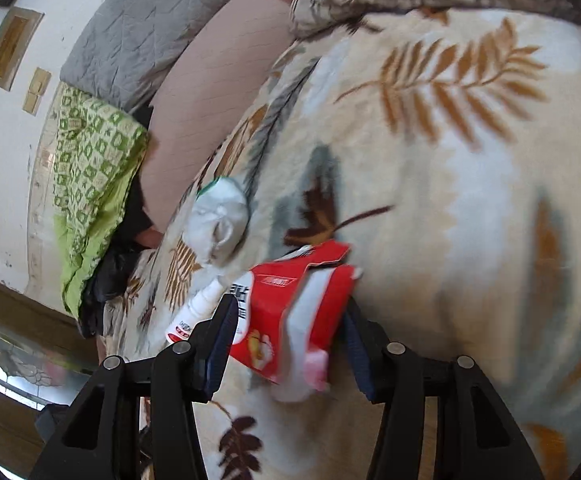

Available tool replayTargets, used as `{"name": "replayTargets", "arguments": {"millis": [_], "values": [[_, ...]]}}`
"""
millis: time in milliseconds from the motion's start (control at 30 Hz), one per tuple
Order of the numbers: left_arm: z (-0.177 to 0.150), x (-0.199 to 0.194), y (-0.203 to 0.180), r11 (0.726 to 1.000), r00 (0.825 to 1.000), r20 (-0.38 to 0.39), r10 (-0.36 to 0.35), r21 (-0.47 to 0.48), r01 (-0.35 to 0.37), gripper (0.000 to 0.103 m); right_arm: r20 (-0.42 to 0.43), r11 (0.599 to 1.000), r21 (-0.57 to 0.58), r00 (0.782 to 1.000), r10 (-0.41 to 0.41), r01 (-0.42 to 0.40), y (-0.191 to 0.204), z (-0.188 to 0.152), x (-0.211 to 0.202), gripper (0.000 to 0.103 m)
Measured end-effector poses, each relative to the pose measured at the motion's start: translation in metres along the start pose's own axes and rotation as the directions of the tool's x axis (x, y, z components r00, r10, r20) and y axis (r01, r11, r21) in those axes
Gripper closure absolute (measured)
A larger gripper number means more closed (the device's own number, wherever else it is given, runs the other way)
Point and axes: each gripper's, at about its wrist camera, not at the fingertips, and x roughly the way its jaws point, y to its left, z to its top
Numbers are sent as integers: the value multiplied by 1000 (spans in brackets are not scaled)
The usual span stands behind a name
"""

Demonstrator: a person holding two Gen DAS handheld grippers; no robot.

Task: Collect trash

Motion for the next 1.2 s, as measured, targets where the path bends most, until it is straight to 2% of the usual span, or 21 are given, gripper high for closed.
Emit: {"name": "replayTargets", "arguments": {"millis": [33, 100, 133, 267, 433, 733, 867, 1200], "values": [[-1, 0, -1, 1000, 1000, 4, 6, 7, -6, 72, -8, 1000, -12, 1000, 2, -2, 5, -1, 6, 80], [0, -1, 0, 1000, 1000, 10, 3, 4, -3, 74, -34, 998, -49, 999, 30, -32, 17, -4, 14, 92], [1, -2, 1, 1000, 1000, 14, -1, -1, 1, 74, -22, 995, -100, 1000, 13, -15, 29, -6, 12, 95], [6, -12, 1, 1000, 997, 72, 7, -14, -6, 74, 64, 971, -235, 998, -30, 44, 61, -14, -9, 96], [8, -29, -11, 999, 986, 165, 29, 31, -35, 74, 189, 883, -433, 976, -107, 180, 96, -38, -37, 96], [14, -39, -17, 996, 976, 214, 46, 62, -60, 74, 235, 808, -545, 966, -111, 225, 118, -52, -42, 96], [15, -38, -16, 996, 975, 214, 52, 58, -66, 74, 240, 795, -557, 963, -123, 241, 119, -53, -41, 96], [14, -43, -19, 992, 966, 247, 77, 76, -98, 74, 259, 803, -542, 958, -123, 249, 118, -52, -46, 96]]}}
